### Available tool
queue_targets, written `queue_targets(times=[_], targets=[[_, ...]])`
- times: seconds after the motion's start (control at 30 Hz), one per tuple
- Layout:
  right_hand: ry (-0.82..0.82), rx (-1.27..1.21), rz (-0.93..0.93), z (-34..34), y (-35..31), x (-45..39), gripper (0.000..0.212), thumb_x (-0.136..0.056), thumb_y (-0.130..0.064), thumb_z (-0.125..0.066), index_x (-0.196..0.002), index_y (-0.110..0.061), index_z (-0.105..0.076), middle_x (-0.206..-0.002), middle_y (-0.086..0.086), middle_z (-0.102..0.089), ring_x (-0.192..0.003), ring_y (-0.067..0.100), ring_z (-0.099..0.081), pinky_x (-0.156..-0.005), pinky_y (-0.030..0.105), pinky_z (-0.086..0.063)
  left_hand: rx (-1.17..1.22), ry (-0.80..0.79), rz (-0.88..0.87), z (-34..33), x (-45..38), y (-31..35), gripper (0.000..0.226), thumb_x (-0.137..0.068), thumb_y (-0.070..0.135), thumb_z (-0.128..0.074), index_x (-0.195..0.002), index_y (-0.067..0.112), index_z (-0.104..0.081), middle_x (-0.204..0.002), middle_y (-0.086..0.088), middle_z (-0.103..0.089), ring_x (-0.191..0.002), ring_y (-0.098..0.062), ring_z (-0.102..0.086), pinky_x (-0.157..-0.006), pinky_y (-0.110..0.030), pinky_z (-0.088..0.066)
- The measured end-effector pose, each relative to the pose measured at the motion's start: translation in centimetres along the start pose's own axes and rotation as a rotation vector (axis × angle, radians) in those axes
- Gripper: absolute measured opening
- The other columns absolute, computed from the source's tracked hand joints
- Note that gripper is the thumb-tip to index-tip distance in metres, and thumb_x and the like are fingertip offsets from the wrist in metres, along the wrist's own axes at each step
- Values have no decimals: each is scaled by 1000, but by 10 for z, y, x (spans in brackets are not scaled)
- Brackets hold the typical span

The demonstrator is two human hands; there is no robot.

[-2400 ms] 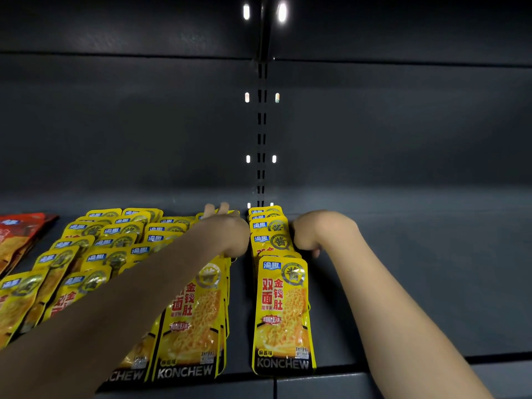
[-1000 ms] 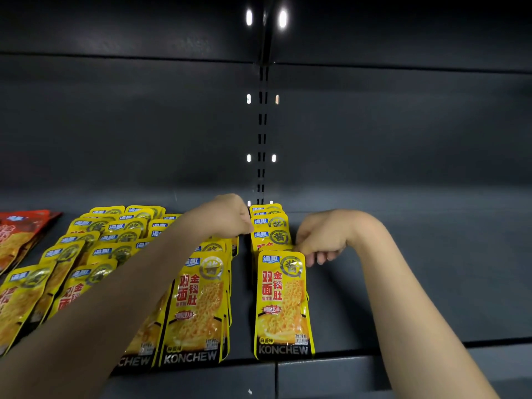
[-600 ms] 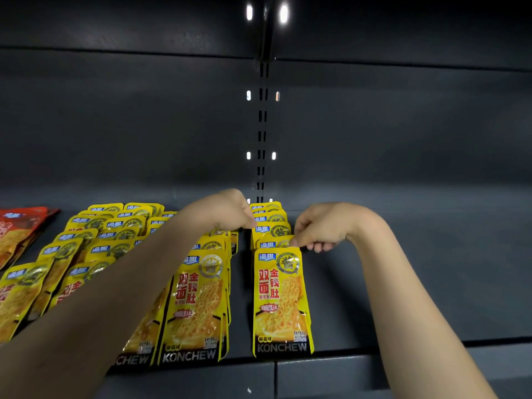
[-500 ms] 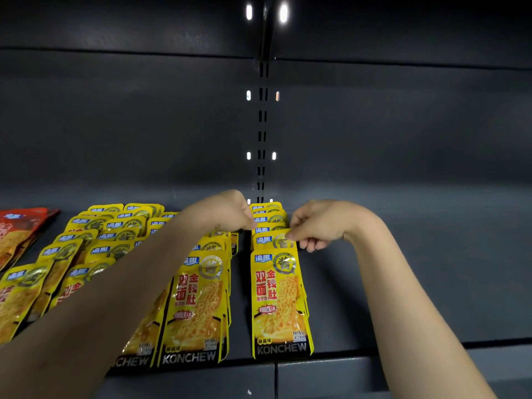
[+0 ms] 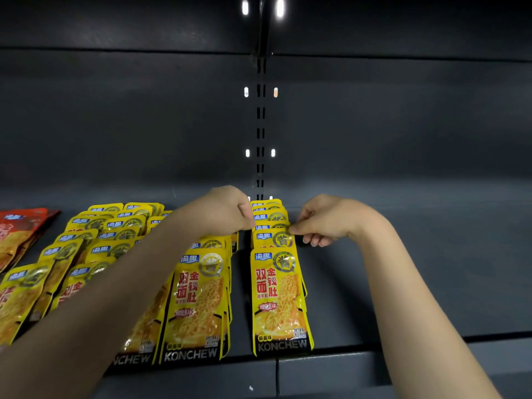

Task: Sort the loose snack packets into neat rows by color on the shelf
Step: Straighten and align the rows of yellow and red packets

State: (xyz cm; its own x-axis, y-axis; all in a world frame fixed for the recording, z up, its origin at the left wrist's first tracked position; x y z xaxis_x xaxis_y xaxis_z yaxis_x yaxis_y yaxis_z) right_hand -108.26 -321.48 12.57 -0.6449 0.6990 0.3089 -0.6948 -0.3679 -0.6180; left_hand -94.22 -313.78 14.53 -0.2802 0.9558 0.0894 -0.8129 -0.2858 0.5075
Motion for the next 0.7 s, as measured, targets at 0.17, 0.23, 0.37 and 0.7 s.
queue_targets(times=[0.17,0.23,0.37,0.7], targets=[[-96,68,51,-13,-6,19,23,-89,-35,-62,-74,-16,-62,-66,-3,-61,-55,7,-53,-49,14,-43,-11,-107,-69,-17,16,6,8,-89,21,-64,-88,15,-70,-74,12,-63,-67,-2,-56,-59,-14,-42],[-127,100,67,-22,-7,22,24,-88,-39,-63,-74,-19,-63,-66,-5,-61,-55,6,-53,-49,14,-42,18,-34,-59,-16,13,6,8,-89,20,-63,-88,15,-69,-73,7,-63,-62,-5,-54,-57,-18,-42],[-126,93,99,-28,-7,23,21,-85,-33,-68,-71,-20,-58,-66,-5,-60,-54,6,-51,-46,14,-38,23,71,-3,-10,5,2,7,-88,20,-65,-86,17,-71,-71,7,-62,-60,-8,-54,-53,-18,-39],[-96,31,86,-20,-1,23,20,-87,-27,-66,-72,-18,-57,-66,-3,-59,-56,7,-49,-49,16,-36,56,25,19,-18,1,-6,12,-87,19,-67,-91,9,-73,-73,9,-61,-67,-3,-54,-56,-16,-41]])
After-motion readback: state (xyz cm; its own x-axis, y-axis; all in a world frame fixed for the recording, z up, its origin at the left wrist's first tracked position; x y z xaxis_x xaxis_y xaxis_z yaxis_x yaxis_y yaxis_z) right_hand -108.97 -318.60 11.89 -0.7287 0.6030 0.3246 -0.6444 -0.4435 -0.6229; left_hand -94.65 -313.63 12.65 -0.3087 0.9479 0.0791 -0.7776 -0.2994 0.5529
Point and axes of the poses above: each hand's wrist, its own x-axis away from the middle knuckle, its own z-axis out of the back of the hand, y = z × x, the point moved 7 cm from there along -x, towards the middle knuckle
